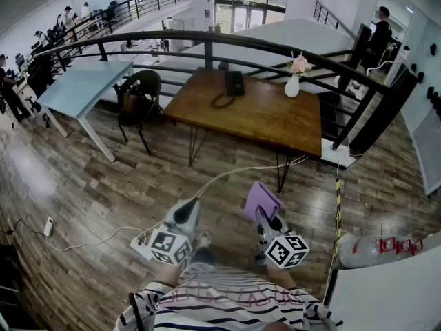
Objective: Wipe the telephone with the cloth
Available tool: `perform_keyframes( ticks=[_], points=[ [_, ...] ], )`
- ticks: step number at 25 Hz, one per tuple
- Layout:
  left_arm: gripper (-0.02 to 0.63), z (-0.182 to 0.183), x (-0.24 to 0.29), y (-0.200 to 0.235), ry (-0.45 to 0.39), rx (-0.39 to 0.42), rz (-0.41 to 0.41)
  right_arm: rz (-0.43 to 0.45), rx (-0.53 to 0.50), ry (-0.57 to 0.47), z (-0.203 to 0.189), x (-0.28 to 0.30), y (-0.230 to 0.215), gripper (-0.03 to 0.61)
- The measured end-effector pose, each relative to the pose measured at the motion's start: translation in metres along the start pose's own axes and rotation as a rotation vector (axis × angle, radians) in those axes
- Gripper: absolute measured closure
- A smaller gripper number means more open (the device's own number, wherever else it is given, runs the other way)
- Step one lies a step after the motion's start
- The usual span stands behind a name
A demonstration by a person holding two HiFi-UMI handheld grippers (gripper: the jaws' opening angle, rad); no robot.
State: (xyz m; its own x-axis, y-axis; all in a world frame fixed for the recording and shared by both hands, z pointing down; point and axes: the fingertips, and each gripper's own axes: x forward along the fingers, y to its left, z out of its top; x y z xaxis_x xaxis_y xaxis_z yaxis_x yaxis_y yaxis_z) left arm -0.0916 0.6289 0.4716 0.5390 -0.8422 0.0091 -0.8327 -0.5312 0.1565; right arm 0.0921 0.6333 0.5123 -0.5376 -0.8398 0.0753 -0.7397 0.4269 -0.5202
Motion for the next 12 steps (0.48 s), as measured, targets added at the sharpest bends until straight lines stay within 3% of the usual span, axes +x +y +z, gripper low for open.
perform_keyframes(
  ticks=[6, 12],
  points=[
    [0.612, -0.001, 0.014, 0.009, 0.011, -0.011, 0.008, -0.016, 0.03, -0.03, 0.011, 0.014, -0.015, 0.541],
    [0.612, -0.003, 0.049, 0.05, 0.024, -0.037, 0.014, -0.04, 0.059, -0.019, 0.018, 0.059, -0.036, 0.541]
  ],
)
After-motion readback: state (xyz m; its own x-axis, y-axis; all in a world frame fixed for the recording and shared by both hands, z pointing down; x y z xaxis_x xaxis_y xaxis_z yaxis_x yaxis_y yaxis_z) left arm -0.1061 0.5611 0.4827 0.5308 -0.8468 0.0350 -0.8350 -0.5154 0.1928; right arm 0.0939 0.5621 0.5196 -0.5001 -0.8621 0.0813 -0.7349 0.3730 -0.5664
